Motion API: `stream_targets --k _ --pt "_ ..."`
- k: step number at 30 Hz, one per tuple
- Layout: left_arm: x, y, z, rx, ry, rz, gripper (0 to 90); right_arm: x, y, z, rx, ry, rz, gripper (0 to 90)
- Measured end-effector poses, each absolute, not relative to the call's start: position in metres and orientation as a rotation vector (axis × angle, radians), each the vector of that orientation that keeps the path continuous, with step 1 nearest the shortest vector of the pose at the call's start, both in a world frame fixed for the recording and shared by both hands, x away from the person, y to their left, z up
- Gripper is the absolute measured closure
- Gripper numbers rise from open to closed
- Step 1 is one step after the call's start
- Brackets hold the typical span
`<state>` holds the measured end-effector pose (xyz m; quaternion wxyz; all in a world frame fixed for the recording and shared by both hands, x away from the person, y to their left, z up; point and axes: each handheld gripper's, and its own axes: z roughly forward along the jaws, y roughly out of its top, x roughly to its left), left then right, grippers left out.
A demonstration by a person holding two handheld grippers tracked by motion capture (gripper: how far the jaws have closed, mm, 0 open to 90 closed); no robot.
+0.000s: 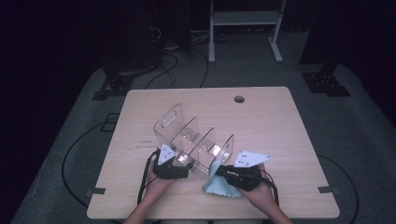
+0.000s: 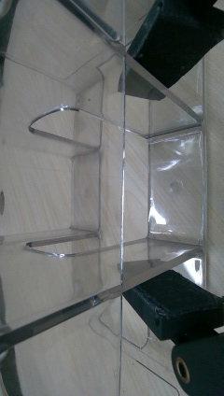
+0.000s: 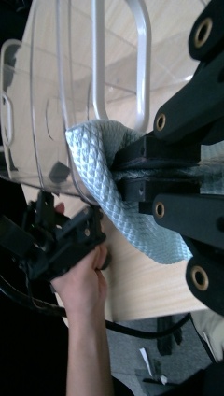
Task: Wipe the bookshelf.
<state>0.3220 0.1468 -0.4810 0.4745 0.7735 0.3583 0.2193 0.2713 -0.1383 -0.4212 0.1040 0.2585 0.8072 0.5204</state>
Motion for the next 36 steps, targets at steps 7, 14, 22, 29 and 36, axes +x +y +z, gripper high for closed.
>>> stream_targets --k 7,14,22,29,36 --pt "0.322 0.147 -0.481 1.894 0.876 0.533 8.2 0.266 -0.135 -0.417 0.752 2.389 1.546 84.0" --pt "0.321 0.146 -0.481 1.887 0.874 0.540 8.2 0.273 -0.145 -0.410 0.788 2.332 1.542 84.0" --pt "0.321 0.147 -0.482 1.895 0.866 0.534 8.2 0.265 -0.138 -0.411 0.742 2.377 1.550 84.0" --pt "0.320 0.146 -0.482 1.887 0.863 0.541 8.2 0.286 -0.157 -0.408 0.868 2.297 1.534 84.1" --pt "0.320 0.146 -0.482 1.884 0.863 0.534 8.2 0.280 -0.151 -0.407 0.812 2.333 1.528 84.1"
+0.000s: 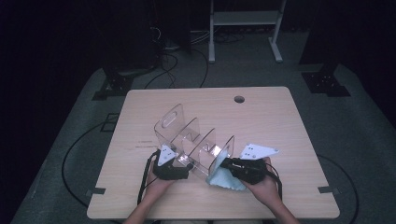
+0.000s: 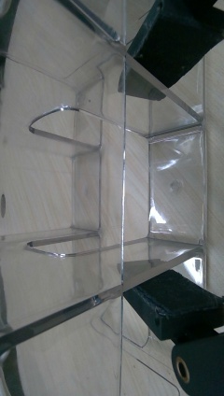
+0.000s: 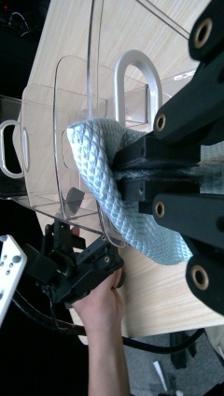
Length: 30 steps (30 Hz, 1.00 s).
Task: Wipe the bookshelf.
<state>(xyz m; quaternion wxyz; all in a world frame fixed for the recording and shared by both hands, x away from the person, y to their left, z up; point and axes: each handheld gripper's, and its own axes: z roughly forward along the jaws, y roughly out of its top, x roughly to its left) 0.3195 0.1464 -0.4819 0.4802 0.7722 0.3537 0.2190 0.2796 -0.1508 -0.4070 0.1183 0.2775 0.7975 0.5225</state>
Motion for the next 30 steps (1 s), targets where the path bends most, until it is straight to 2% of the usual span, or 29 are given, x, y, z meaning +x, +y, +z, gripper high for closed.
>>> stream_targets --k 9,16,26,30 --pt "0.318 0.146 -0.481 1.891 0.853 0.535 8.2 0.307 -0.176 -0.407 0.973 2.241 1.504 84.1" --pt "0.317 0.146 -0.481 1.892 0.854 0.532 8.2 0.290 -0.163 -0.406 0.870 2.296 1.503 83.9" --pt "0.317 0.145 -0.481 1.892 0.851 0.539 8.1 0.321 -0.184 -0.412 1.010 2.229 1.466 83.8" --pt "0.317 0.145 -0.481 1.893 0.852 0.540 8.1 0.318 -0.182 -0.411 0.980 2.247 1.454 83.8"
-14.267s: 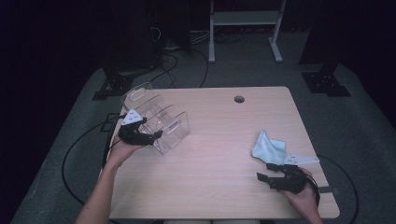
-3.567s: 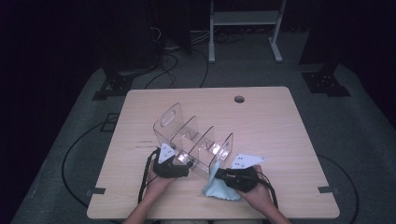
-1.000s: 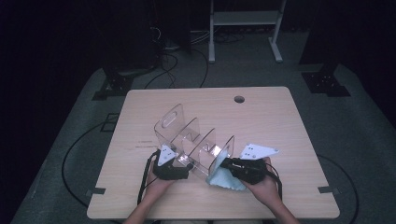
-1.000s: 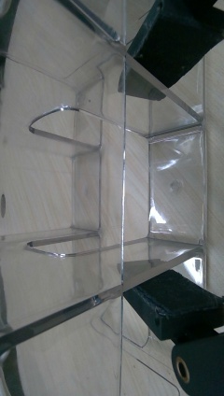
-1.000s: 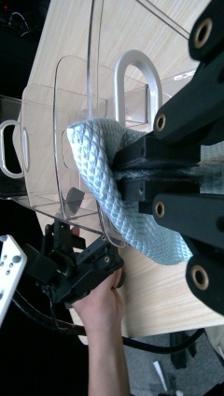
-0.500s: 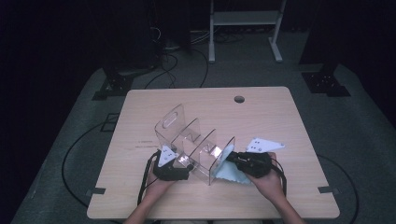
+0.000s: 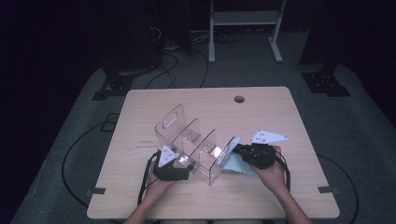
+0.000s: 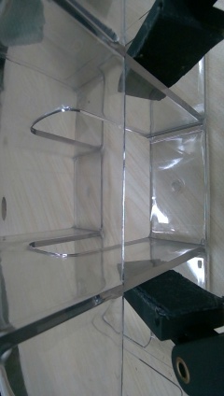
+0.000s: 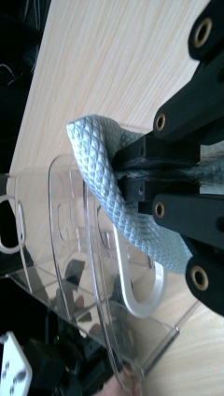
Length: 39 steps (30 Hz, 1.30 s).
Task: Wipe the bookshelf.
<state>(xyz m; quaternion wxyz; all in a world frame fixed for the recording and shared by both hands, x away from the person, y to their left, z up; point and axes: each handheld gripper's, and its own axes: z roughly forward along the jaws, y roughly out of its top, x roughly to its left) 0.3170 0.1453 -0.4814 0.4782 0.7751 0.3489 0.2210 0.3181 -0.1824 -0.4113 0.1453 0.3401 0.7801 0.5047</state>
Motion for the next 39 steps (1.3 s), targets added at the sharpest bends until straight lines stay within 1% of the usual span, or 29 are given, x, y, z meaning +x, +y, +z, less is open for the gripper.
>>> stream_targets --k 5,12,19,26,31,34,39 --pt "0.317 0.145 -0.481 1.894 0.849 0.540 8.1 0.313 -0.179 -0.410 0.941 2.268 1.458 83.8" --pt "0.317 0.145 -0.481 1.894 0.846 0.543 8.1 0.331 -0.192 -0.417 1.036 2.228 1.453 83.9" --pt "0.317 0.146 -0.481 1.895 0.852 0.537 8.1 0.318 -0.181 -0.412 0.955 2.262 1.459 83.9" --pt "0.317 0.145 -0.481 1.894 0.847 0.546 8.1 0.337 -0.196 -0.419 1.060 2.218 1.460 83.8" --pt "0.316 0.145 -0.481 1.895 0.848 0.544 8.1 0.333 -0.193 -0.416 1.034 2.218 1.443 83.9" --pt "0.316 0.145 -0.481 1.894 0.849 0.544 8.1 0.336 -0.194 -0.423 1.058 2.223 1.443 83.9" --pt "0.316 0.144 -0.481 1.893 0.849 0.547 8.0 0.341 -0.196 -0.447 1.120 2.268 1.415 83.9"
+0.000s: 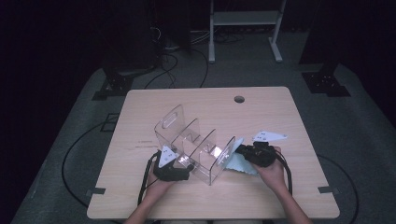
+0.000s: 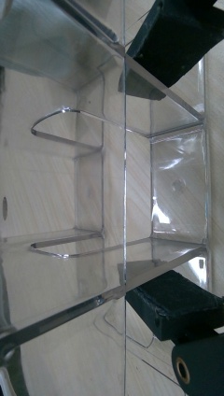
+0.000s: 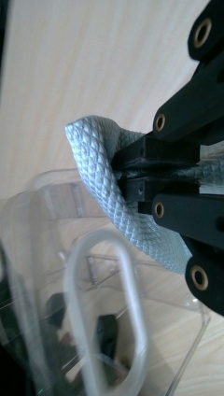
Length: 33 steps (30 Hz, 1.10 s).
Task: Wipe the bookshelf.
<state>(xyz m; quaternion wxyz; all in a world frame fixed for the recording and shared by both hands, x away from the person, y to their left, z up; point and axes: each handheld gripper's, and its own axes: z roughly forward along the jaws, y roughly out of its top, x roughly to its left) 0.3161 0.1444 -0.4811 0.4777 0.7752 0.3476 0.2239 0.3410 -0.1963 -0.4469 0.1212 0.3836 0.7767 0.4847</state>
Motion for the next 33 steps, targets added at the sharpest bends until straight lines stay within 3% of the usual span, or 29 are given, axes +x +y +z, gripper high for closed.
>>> stream_targets --k 5,13,20,33 --pt "0.316 0.144 -0.481 1.894 0.848 0.549 8.0 0.342 -0.197 -0.453 1.150 2.283 1.409 83.9" --pt "0.316 0.144 -0.481 1.893 0.847 0.549 8.0 0.337 -0.198 -0.431 1.102 2.220 1.504 83.9" --pt "0.316 0.144 -0.481 1.890 0.849 0.553 8.0 0.344 -0.200 -0.449 1.169 2.254 1.480 83.8" --pt "0.316 0.143 -0.481 1.889 0.849 0.554 8.0 0.335 -0.196 -0.430 1.095 2.223 1.500 83.9"
